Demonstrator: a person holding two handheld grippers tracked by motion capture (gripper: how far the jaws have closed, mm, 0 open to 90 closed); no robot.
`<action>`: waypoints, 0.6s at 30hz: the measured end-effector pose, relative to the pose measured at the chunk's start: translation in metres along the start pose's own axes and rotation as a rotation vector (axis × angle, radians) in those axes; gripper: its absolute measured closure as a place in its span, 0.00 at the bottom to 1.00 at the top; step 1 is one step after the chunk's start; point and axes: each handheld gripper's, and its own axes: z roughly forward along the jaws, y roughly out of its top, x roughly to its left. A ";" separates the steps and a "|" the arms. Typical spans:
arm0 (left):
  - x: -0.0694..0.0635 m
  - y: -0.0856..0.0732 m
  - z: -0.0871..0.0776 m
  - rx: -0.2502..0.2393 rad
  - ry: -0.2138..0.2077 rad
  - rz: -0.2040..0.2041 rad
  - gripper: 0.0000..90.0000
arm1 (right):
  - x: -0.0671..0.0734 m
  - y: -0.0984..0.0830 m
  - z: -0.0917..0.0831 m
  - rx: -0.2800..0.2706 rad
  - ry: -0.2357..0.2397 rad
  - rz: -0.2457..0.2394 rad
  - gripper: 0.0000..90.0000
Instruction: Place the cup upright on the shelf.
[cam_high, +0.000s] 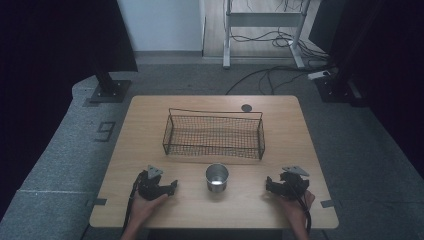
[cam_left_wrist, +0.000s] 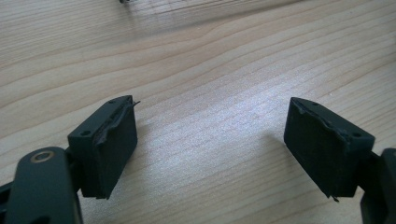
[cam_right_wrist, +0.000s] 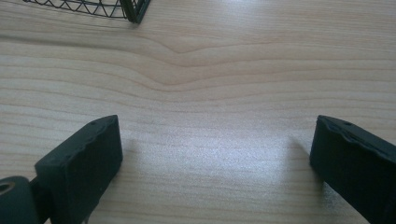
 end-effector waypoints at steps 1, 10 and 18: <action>0.000 0.000 0.000 0.000 0.000 0.002 0.19 | 0.000 0.000 0.000 0.000 0.001 0.001 0.03; 0.006 -0.001 -0.002 -0.030 -0.003 -0.046 0.18 | 0.000 -0.001 -0.002 -0.008 0.015 -0.014 0.07; 0.006 0.005 -0.015 -0.082 -0.058 -0.052 0.18 | -0.001 -0.002 -0.002 -0.010 0.016 -0.016 0.07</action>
